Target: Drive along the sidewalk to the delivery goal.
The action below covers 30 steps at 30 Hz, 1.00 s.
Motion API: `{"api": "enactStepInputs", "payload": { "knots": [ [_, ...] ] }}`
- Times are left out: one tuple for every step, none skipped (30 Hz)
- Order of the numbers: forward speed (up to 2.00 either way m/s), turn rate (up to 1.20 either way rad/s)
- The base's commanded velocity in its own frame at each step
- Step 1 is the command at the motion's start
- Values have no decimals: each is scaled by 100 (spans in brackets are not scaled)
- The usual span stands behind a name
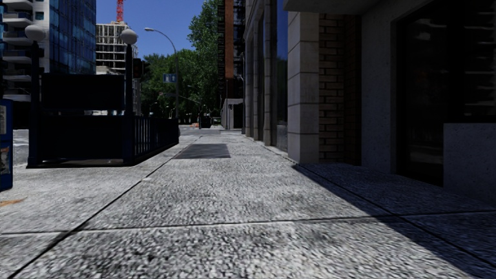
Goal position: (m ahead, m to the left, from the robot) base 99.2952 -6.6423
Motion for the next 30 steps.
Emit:
{"api": "enactStepInputs", "payload": {
  "knots": [
    [200,0],
    [200,0],
    [200,0],
    [200,0],
    [200,0],
    [200,0],
    [200,0],
    [200,0],
    [200,120],
    [200,120],
    [200,120],
    [200,120],
    [200,0],
    [200,0],
    [200,0],
    [200,0],
    [200,0],
    [200,0],
    [200,0],
    [200,0],
    [200,0],
    [200,0],
    [200,0],
    [200,0],
    [200,0],
    [200,0],
    [200,0],
    [200,0],
    [200,0],
    [200,0]
  ]
}}
